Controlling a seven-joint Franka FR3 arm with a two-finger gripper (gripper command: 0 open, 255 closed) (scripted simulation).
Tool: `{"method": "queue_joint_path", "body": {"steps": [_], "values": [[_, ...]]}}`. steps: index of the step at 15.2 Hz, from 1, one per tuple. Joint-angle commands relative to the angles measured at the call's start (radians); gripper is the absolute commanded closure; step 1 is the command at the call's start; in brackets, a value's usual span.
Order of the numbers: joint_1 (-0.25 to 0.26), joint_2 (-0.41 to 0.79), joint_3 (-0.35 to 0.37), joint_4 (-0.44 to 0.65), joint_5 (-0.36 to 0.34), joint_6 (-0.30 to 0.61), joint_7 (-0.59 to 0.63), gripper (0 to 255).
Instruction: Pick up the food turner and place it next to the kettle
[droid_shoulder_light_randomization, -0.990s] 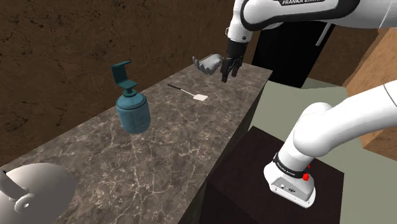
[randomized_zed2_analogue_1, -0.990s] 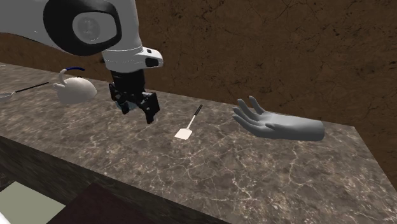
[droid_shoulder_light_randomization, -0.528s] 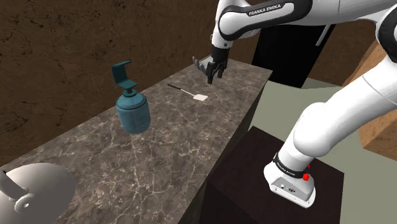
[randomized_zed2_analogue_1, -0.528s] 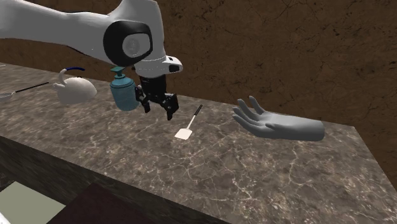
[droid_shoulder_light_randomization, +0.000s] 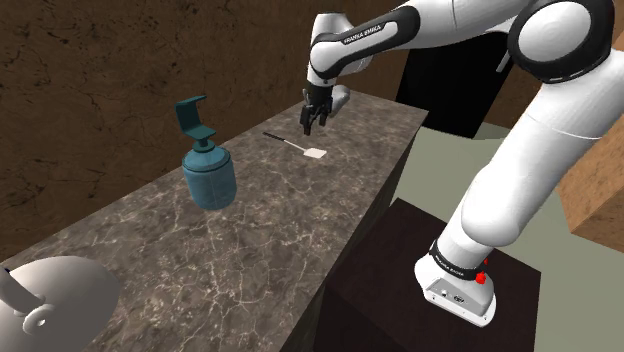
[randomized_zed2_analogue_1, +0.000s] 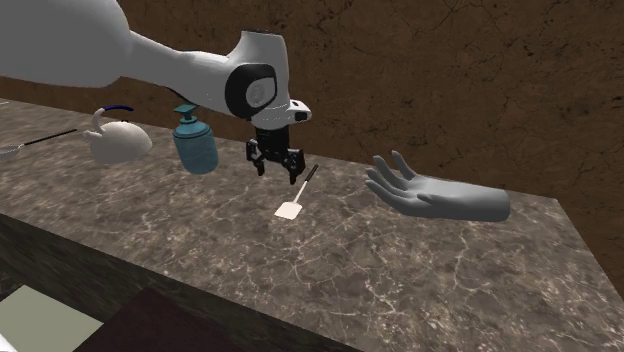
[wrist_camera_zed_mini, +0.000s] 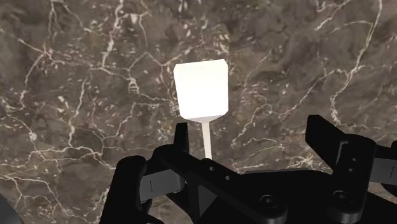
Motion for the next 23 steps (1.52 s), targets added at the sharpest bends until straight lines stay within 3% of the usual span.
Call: {"method": "queue_joint_path", "body": {"steps": [1, 9, 17, 23], "values": [[0.0, 0.08, -0.001, 0.058, 0.003, 0.027, -0.011, 0], [-0.008, 0.383, 0.002, 0.343, 0.012, 0.064, -0.042, 0], [-0.009, 0.436, 0.005, 0.313, 0.019, 0.146, -0.046, 0], [-0.009, 0.436, 0.005, 0.314, 0.019, 0.146, -0.046, 0]]}}
